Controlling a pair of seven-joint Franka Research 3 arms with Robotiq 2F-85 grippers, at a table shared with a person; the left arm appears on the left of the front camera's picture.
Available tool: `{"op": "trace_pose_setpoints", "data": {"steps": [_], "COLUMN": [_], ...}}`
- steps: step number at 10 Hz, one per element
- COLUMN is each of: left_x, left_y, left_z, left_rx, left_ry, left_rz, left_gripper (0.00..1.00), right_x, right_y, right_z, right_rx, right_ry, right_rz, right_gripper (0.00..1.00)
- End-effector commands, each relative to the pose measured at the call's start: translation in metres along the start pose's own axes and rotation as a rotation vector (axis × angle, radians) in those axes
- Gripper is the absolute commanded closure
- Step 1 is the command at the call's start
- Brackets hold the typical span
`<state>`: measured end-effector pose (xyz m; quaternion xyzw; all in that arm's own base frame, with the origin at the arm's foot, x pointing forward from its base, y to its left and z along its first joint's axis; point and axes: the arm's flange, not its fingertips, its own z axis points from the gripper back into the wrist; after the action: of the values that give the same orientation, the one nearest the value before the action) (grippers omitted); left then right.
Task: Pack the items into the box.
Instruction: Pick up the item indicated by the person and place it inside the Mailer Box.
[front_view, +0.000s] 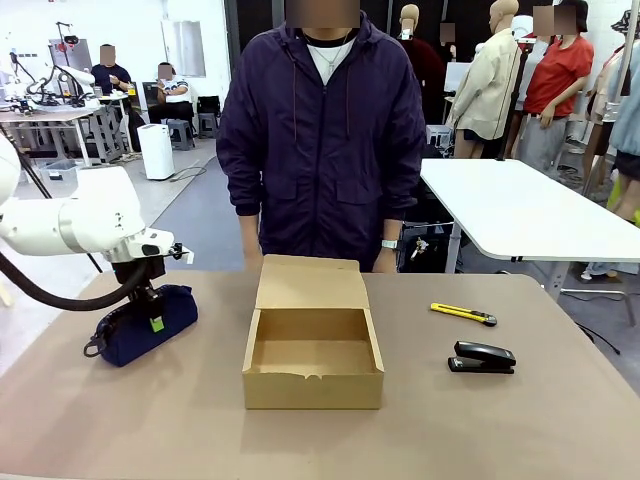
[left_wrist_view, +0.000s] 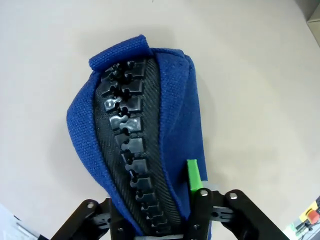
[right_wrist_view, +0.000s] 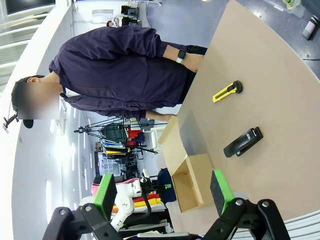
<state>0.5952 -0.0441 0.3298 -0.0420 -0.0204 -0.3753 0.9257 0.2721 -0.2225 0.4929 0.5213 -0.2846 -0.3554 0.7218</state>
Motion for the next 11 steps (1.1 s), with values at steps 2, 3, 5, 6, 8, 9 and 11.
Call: {"op": "trace_pose_setpoints", "data": {"steps": [2, 3, 5, 6, 8, 9, 11], "left_x": [-0.002, -0.003, -0.004, -0.004, -0.009, -0.011, -0.03], "left_y": [-0.002, -0.002, -0.001, 0.0, 0.001, 0.001, -0.005], "left_z": [0.002, 0.003, 0.003, 0.004, 0.009, 0.016, 0.074], "left_rx": [0.004, 0.015, 0.009, 0.007, 0.013, 0.009, -0.018], "left_ry": [0.028, 0.027, 0.032, 0.037, 0.029, 0.023, -0.018], "left_rz": [0.016, 0.014, 0.01, 0.013, 0.04, 0.069, 0.135], "left_gripper": [1.0, 1.0, 1.0, 1.0, 1.0, 1.0, 1.0], "right_x": [0.002, 0.002, 0.002, 0.002, 0.002, 0.002, 0.002], "right_y": [0.002, 0.002, 0.002, 0.002, 0.002, 0.002, 0.002], "right_z": [-0.002, -0.002, -0.002, -0.002, -0.002, -0.002, -0.002], "right_rx": [0.028, 0.028, 0.028, 0.028, 0.028, 0.028, 0.028], "right_ry": [-0.008, -0.008, -0.008, -0.008, -0.008, -0.008, -0.008], "right_rz": [0.012, 0.012, 0.012, 0.012, 0.012, 0.012, 0.012], "right_gripper": [0.0, 0.0, 0.0, 0.0, 0.0, 0.0, 0.0]}}
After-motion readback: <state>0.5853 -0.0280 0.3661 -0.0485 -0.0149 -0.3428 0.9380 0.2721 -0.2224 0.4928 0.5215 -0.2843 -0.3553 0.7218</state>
